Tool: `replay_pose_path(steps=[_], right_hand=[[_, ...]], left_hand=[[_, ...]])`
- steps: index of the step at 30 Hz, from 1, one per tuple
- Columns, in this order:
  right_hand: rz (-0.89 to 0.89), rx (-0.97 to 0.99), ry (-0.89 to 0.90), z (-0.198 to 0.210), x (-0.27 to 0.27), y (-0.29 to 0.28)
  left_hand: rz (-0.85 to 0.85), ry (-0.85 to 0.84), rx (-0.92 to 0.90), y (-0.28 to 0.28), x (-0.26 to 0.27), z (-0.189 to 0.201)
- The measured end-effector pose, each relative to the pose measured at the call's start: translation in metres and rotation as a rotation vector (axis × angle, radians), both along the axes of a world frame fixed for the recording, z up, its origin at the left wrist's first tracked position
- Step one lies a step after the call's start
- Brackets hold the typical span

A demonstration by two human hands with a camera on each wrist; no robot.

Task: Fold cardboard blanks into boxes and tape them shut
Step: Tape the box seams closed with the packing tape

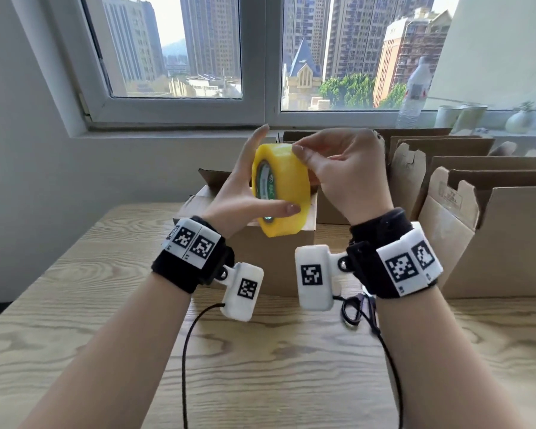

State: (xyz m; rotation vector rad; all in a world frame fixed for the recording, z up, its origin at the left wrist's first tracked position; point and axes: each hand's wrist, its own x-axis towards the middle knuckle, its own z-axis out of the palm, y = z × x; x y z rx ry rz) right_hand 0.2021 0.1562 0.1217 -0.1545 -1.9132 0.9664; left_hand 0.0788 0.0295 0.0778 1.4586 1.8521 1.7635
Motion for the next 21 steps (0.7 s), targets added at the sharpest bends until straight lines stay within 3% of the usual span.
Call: replay_pose_path(steps=[7, 13, 21], right_hand=[[-0.074, 0.279, -0.085, 0.007, 0.01, 0.02], [-0.11, 0.405, -0.141, 0.008, 0.011, 0.034], [-0.337, 0.879, -0.356, 0.007, 0.016, 0.026]], left_hand=[[-0.089, -0.016, -0.012, 0.012, -0.003, 0.006], [-0.101, -0.031, -0.004, 0.017, -0.001, 0.01], [-0.104, -0.058, -0.026, 0.015, -0.002, 0.015]])
